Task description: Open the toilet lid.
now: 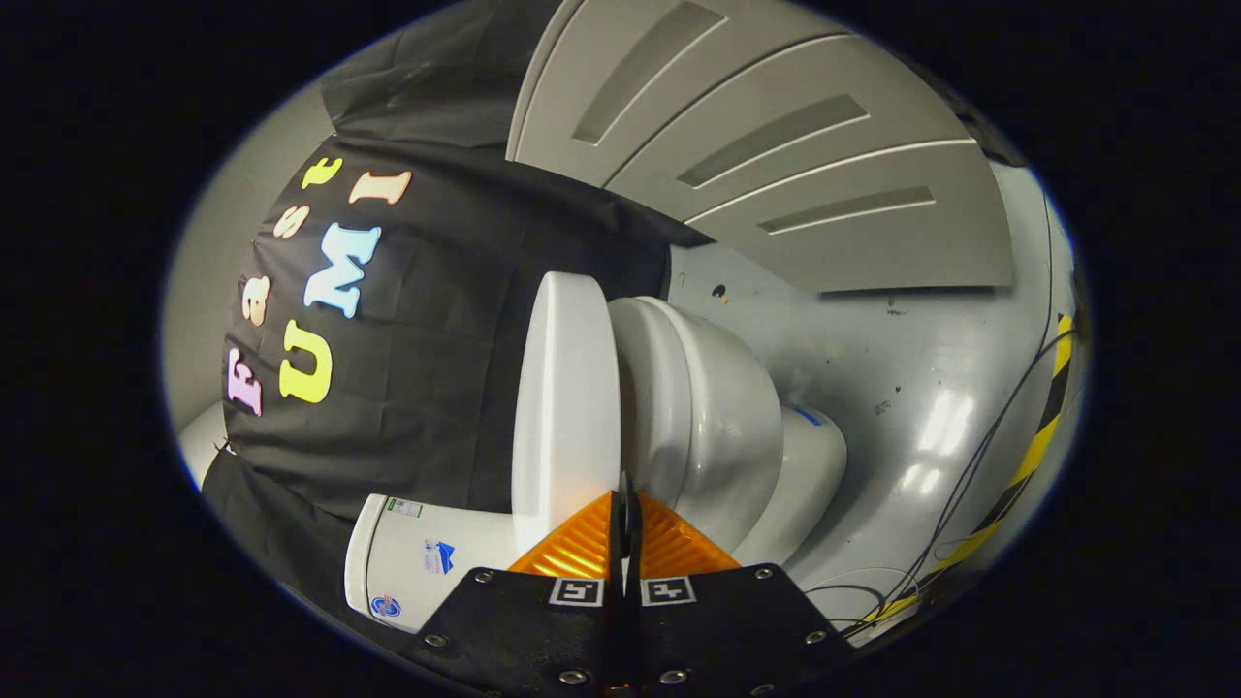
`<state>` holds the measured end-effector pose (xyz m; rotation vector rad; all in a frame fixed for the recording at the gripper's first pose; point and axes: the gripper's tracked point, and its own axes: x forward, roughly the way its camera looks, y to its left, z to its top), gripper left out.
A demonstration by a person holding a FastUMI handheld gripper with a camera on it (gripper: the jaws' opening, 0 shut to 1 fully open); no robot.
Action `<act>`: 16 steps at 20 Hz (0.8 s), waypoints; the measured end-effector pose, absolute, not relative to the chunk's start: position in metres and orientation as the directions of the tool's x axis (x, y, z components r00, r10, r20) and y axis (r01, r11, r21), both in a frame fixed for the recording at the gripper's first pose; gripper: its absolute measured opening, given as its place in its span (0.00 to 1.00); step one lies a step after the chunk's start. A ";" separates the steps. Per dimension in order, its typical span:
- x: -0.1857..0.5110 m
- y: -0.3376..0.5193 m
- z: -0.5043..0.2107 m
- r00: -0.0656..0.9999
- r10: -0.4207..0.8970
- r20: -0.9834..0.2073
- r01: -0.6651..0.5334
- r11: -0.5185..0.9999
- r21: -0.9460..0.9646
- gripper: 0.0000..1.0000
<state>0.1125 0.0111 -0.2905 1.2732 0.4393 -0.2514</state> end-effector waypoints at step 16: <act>0.127 0.043 -0.177 0.927 0.030 -0.373 0.315 0.475 0.822 0.00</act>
